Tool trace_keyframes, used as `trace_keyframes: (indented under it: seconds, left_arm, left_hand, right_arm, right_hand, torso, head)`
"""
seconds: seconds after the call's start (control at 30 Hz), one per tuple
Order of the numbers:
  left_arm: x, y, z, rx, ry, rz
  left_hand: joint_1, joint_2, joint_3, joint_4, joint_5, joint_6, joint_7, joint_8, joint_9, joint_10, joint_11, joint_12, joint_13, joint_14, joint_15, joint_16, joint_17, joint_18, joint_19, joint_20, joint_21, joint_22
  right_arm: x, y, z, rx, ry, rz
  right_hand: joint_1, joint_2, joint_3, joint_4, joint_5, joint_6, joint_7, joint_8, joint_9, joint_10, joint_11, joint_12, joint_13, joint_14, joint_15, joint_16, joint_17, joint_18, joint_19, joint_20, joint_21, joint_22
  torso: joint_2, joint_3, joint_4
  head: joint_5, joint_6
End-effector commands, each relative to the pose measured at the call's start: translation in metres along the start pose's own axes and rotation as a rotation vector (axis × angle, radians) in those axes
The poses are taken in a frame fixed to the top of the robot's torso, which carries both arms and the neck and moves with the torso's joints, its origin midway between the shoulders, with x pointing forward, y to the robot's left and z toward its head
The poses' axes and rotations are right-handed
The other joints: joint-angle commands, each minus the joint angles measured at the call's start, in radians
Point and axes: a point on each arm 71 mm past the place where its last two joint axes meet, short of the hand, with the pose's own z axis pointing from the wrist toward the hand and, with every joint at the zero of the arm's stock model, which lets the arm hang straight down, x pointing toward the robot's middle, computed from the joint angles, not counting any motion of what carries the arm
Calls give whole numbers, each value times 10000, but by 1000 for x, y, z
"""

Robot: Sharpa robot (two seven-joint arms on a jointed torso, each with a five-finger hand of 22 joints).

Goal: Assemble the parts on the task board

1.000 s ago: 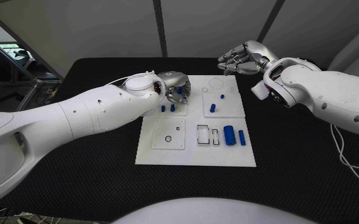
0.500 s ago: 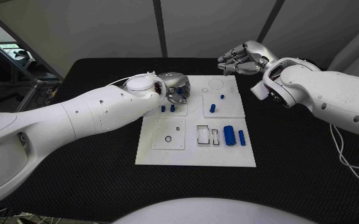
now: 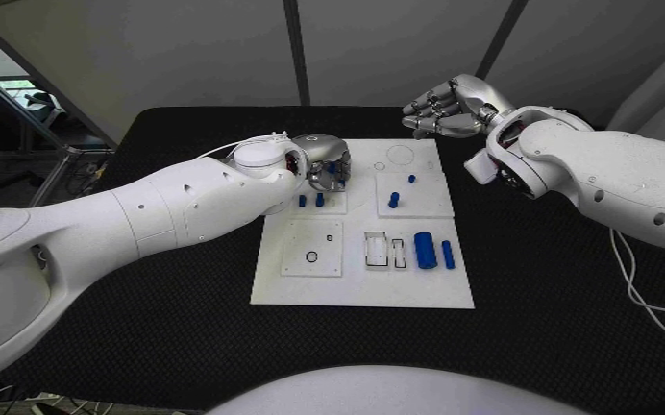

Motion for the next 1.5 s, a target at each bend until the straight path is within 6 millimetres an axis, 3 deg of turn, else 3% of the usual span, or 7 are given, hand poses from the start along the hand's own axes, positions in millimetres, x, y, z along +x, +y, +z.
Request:
trace_keyframes:
  seconds: [0.03, 0.4, 0.97, 1.5]
  left_arm:
    - [1, 0, 0, -51, 171, 83]
    - [2, 1, 2, 47, 153, -54]
    - [0, 2, -5, 197, -142, -450]
    - [-50, 13, -32, 145, -1549, -1147]
  left_hand:
    - [94, 12, 81, -3, -40, 85, 3, -46, -14, 98, -20, -40, -14, 47, 27, 50, 18, -214, 34, -9, 72, 42]
    - [399, 293, 788, -298, -183, 393, 46, -158, -87, 440, -38, -284, -113, 157, -3, 216, 119, -285, 200, -28, 522, 484]
    - [254, 228, 1184, -513, -210, 598, 94, -379, -177, 716, -17, -677, -213, 226, 13, 306, 125, -308, 229, -23, 720, 737]
    - [169, 174, 1237, -543, -204, 632, 119, -443, -201, 762, 1, -775, -231, 253, 29, 342, 169, -323, 262, -16, 798, 819]
  right_arm:
    - [0, 2, 1, -80, 48, -6]
    - [1, 2, 1, -82, 59, -1]
    - [0, 2, 0, -70, 50, -22]
    - [-4, -2, -1, 7, -27, -65]
  right_hand:
    - [-77, 37, 16, -28, 60, 17, 21, -15, 3, -62, -29, 15, -15, -43, -12, -24, -10, 53, 10, 73, -36, -5]
    - [-72, 43, 23, -35, 63, 24, 20, -10, 4, -58, -31, 21, -14, -41, -14, -21, -14, 55, 16, 72, -45, -4]
    - [-72, 43, 23, -35, 63, 24, 20, -10, 4, -58, -31, 21, -14, -41, -14, -21, -14, 55, 16, 72, -45, -4]
    - [-72, 43, 23, -35, 63, 24, 20, -10, 4, -58, -31, 21, -14, -41, -14, -21, -14, 55, 16, 72, -45, -4]
  torso:
    - [5, 0, 0]
    - [6, 0, -9]
    - [-2, -9, 9]
    - [1, -13, 12]
  head:
    - [2, 0]
    - [3, -18]
    - [12, 18]
    - [28, 79]
